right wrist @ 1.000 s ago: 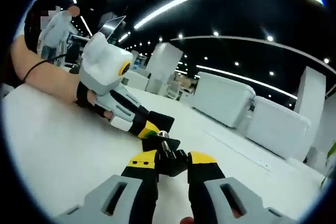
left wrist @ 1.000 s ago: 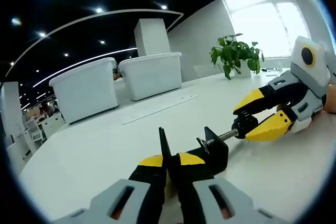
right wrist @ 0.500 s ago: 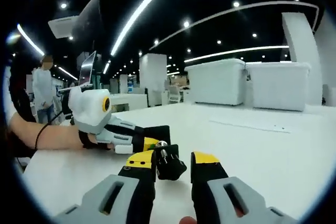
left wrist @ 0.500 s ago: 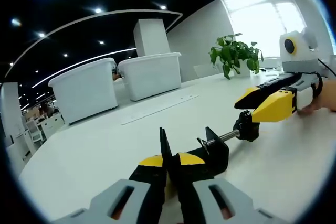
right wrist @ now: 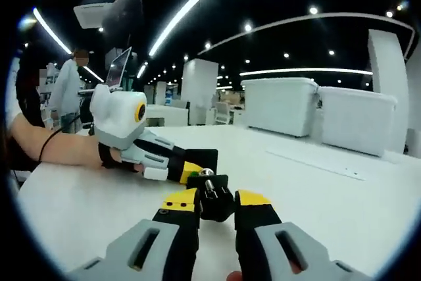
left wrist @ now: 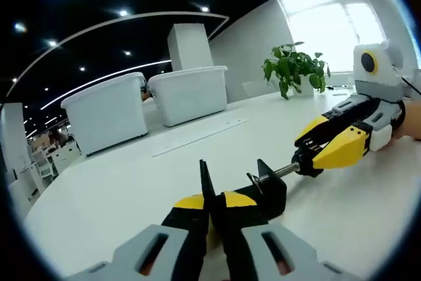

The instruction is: Clamp the fixed fixture on the desktop, loosen the retaining clip, secure it to the edge of the desk, and tighten the retaining clip.

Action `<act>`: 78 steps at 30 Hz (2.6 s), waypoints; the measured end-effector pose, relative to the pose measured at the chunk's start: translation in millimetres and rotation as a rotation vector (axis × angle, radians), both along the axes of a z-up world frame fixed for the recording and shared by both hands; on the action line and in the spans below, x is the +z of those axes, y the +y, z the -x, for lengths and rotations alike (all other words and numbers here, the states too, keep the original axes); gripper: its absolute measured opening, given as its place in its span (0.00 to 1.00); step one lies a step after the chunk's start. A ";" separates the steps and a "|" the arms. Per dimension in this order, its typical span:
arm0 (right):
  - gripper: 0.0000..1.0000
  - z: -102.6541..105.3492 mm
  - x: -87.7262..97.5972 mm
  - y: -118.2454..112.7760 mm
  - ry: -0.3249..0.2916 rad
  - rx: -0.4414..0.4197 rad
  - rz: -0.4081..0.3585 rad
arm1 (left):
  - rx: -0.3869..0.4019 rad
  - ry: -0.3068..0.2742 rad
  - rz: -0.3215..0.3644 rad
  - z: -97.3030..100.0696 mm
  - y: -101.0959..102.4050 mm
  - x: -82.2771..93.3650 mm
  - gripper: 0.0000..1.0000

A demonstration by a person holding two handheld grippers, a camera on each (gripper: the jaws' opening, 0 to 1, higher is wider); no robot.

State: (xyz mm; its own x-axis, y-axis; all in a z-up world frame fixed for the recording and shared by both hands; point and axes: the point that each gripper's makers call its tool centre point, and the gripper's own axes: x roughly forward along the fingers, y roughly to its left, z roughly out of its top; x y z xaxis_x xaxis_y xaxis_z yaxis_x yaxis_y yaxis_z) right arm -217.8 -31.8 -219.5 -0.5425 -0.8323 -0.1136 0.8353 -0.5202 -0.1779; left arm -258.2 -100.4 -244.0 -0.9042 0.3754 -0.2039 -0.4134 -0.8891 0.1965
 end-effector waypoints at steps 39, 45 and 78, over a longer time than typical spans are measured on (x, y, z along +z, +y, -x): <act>0.22 3.1 5.9 5.0 -0.112 0.004 0.089 | -0.001 -0.001 -0.001 -0.3 -0.4 -0.1 0.07; 0.20 2.8 3.6 3.3 -0.074 0.023 0.068 | -0.001 -0.001 -0.002 -0.9 -0.7 -0.1 0.07; 0.23 -5.2 15.9 5.1 0.076 -0.020 0.050 | 0.002 0.003 0.003 -5.6 -0.3 -0.3 0.07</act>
